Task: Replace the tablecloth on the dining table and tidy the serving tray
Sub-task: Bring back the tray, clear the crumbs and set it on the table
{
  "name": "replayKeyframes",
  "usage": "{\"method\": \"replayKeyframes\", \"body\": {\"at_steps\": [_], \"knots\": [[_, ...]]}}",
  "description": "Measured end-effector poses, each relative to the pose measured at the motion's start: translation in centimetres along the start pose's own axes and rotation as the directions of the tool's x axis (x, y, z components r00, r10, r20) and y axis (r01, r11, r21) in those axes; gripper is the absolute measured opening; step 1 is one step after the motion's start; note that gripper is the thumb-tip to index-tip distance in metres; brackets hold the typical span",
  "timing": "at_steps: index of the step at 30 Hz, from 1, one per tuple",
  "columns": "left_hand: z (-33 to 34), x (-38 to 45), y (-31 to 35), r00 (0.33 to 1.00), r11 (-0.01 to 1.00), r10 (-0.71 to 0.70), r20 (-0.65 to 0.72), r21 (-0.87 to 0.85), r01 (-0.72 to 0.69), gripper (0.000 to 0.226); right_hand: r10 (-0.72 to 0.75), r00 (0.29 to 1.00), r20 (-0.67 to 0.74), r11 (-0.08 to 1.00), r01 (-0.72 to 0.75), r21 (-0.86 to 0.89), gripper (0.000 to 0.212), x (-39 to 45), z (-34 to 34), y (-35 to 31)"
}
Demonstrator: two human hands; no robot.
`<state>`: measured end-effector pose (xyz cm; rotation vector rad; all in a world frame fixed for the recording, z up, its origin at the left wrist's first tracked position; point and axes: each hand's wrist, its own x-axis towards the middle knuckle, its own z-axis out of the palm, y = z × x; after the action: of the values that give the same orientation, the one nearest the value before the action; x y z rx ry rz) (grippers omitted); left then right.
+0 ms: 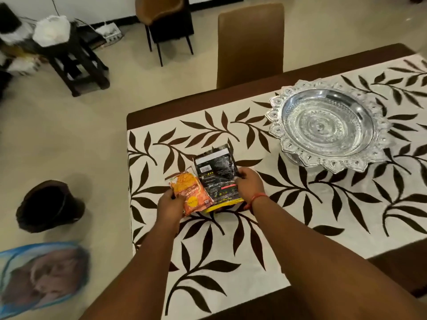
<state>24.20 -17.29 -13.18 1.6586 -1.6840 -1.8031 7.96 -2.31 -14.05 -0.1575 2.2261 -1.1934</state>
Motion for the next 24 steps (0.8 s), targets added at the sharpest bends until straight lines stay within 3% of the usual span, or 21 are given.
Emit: {"method": "replayKeyframes", "body": {"at_steps": [12,19,24], "knots": [[-4.4,-8.2,0.8,0.986,0.959,0.039,0.16,-0.282,0.008,0.016,-0.079,0.993,-0.085,0.956,0.1,0.275,0.025,-10.4,-5.2,-1.0],[-3.4,-13.3,6.3,0.944,0.964,0.139,0.3,-0.26,-0.06,0.017,-0.14,0.958,-0.25,0.945,0.205,0.255,0.018,-13.7,-12.8,-2.3],[1.1,-15.8,11.7,0.893,0.961,0.229,0.387,-0.237,-0.144,0.022,-0.082,0.932,-0.352,0.921,0.205,0.33,0.024,-14.3,-20.2,-4.8]]}}
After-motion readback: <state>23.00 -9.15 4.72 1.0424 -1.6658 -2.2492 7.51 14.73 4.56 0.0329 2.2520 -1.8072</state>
